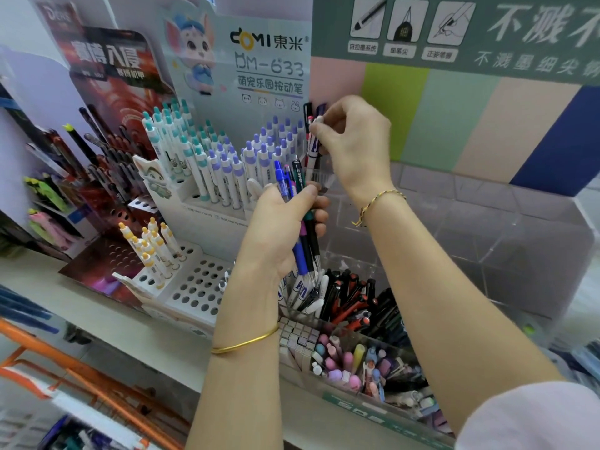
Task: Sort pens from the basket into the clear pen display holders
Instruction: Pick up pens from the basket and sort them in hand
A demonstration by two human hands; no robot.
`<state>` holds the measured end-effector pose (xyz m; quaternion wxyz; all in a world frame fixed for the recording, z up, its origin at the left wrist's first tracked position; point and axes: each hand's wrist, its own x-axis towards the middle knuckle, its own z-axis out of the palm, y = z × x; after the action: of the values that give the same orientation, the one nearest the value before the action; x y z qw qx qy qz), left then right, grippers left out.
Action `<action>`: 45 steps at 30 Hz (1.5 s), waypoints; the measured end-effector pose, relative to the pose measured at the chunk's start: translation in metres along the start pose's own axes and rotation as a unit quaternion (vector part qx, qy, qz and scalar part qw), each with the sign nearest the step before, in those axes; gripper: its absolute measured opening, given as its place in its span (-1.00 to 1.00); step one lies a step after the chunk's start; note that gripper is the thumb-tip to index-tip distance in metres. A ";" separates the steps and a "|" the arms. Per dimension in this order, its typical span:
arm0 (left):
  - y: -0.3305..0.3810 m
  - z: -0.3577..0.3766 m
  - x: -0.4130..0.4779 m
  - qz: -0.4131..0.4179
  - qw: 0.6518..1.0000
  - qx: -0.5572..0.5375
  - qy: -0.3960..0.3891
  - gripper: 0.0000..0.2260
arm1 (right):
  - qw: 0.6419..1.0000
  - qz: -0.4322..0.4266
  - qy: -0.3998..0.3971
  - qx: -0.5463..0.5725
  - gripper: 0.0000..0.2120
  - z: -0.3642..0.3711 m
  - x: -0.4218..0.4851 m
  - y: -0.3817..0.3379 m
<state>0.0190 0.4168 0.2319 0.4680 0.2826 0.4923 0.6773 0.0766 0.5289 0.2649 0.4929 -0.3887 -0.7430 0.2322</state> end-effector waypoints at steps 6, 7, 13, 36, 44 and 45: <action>0.000 0.002 -0.001 0.000 1.000 -0.008 -0.011 -0.91 | 0.998 0.025 -0.043 -0.040 -0.88 -0.005 0.003 0.005; 0.000 0.002 0.000 -0.001 1.000 -0.010 -0.011 -0.91 | 0.999 0.024 -0.028 -0.035 -0.90 -0.008 0.002 0.004; 0.002 0.005 0.000 0.007 1.000 -0.013 -0.025 -0.87 | 0.997 0.034 -0.071 0.015 -0.91 -0.033 -0.011 -0.013; 0.001 0.000 -0.001 0.032 0.996 0.082 0.015 -0.89 | 0.998 -0.017 0.049 -0.023 -0.89 -0.030 0.005 -0.007; 0.001 0.002 -0.001 0.024 0.999 0.036 -0.032 -0.95 | 0.999 0.009 -0.003 -0.048 -0.76 -0.024 0.003 0.000; 0.001 0.002 -0.001 0.022 0.999 0.029 -0.037 -0.96 | 0.999 0.009 0.006 -0.032 -0.72 -0.027 0.001 -0.001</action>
<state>0.0209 0.4168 0.2340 0.4626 0.3316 0.4877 0.6619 0.1004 0.5284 0.2767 0.4828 -0.4124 -0.7432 0.2109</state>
